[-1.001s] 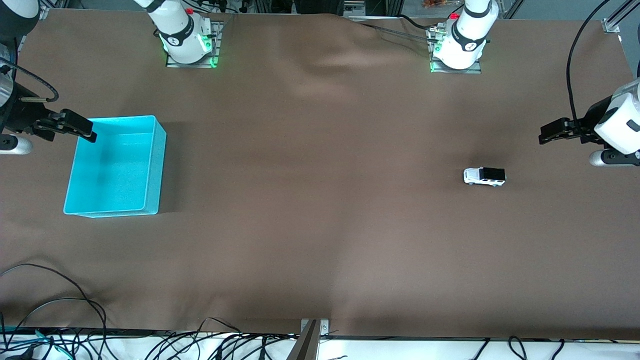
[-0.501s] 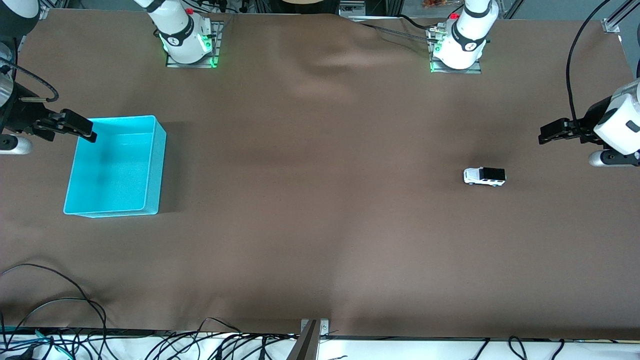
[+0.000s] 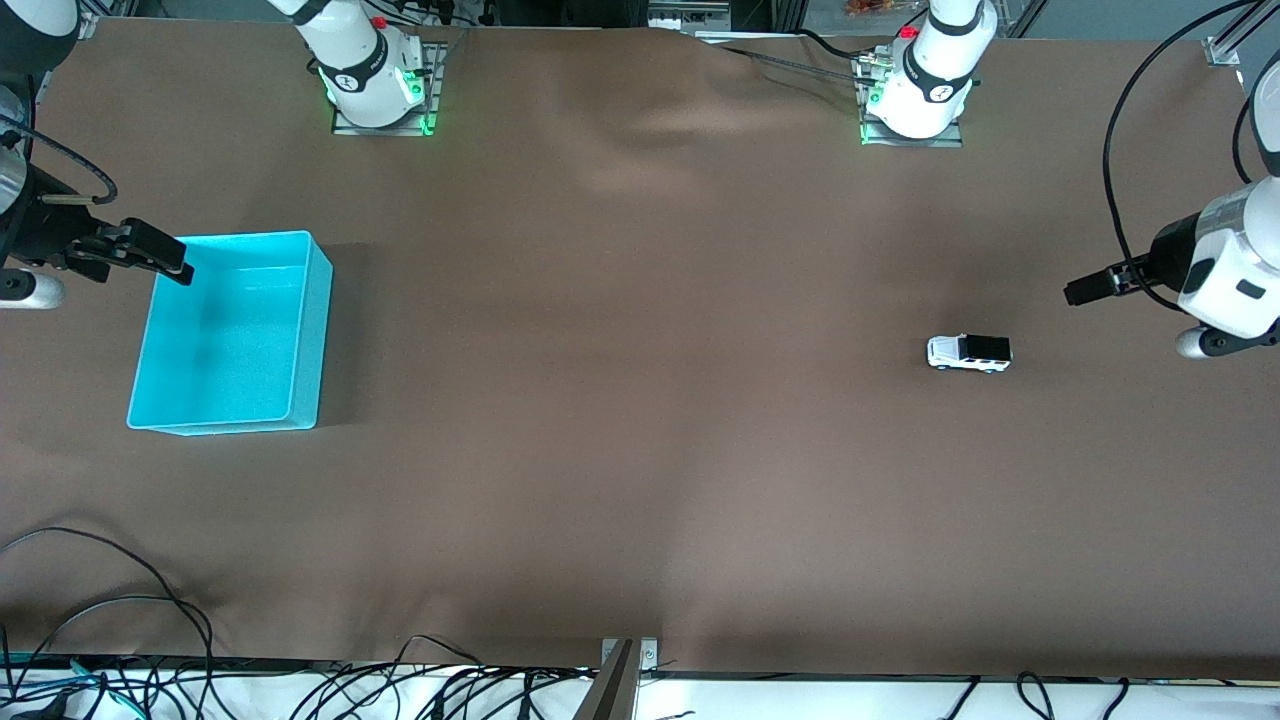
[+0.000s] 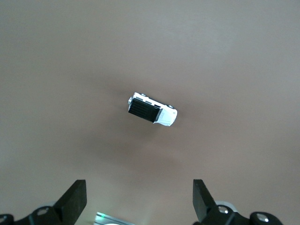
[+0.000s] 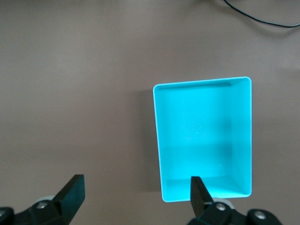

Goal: Wind and store white jeep toy

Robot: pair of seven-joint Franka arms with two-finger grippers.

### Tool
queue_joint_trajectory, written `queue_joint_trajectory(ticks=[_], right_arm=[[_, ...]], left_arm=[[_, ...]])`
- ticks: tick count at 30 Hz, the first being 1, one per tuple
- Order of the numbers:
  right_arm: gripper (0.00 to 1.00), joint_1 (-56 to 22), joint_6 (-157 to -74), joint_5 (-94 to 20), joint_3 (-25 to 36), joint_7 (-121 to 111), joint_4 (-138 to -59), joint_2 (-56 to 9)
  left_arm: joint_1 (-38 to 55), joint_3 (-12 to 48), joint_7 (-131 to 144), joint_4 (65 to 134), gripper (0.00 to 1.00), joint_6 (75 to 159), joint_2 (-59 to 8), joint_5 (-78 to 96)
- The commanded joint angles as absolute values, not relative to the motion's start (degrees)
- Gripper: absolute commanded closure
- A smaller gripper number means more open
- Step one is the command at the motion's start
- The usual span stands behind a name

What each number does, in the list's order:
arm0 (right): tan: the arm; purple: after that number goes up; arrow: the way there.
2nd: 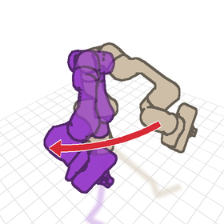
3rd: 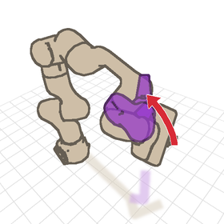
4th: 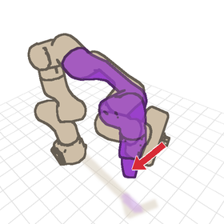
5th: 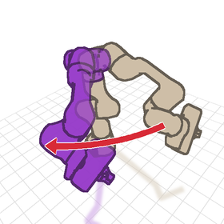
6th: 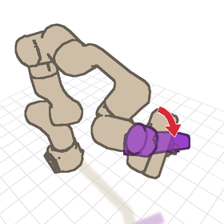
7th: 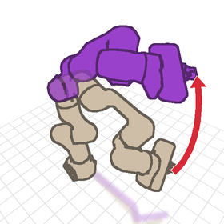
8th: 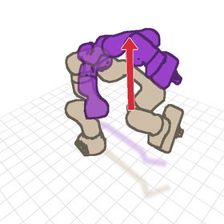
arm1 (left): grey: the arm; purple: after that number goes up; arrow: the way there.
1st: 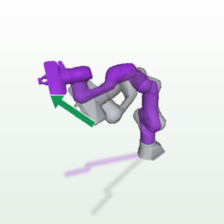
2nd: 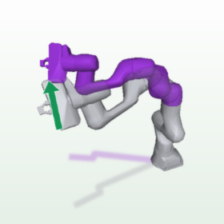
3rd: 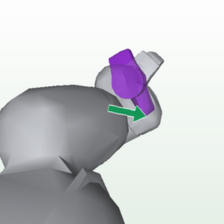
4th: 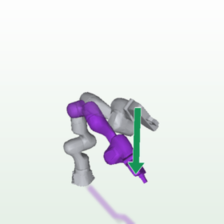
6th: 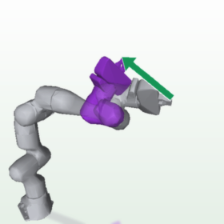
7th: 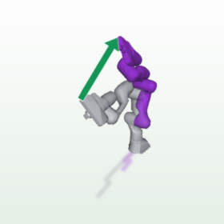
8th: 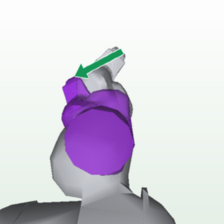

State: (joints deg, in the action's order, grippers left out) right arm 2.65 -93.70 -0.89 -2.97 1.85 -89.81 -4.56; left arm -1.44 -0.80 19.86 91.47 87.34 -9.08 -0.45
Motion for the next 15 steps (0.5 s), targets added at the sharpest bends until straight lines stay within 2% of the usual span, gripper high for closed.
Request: queue_joint_trajectory(ticks=[1,8,9,15], right_arm=[[0.0,2.8,-93.2,-1.0,-3.1,2.3,-89.0,-4.3],[0.0,2.7,-93.2,-1.1,-3.1,2.4,-89.0,-4.3],[0.0,2.7,-93.2,-1.0,-3.1,2.3,-89.0,-4.3],[0.0,2.8,-93.2,-1.0,-3.1,2.3,-89.0,-4.3]], left_arm=[[-1.0,-0.8,33.1,92.4,0.0,87.0,-10.5,-0.7],[-1.3,-0.9,49.2,97.3,0.0,91.7,-10.5,-0.8],[-1.4,-0.8,57.0,100.0,0.0,95.2,-10.5,-0.8],[-1.7,-0.9,64.2,105.1,0.0,100.9,-10.3,-0.8]])
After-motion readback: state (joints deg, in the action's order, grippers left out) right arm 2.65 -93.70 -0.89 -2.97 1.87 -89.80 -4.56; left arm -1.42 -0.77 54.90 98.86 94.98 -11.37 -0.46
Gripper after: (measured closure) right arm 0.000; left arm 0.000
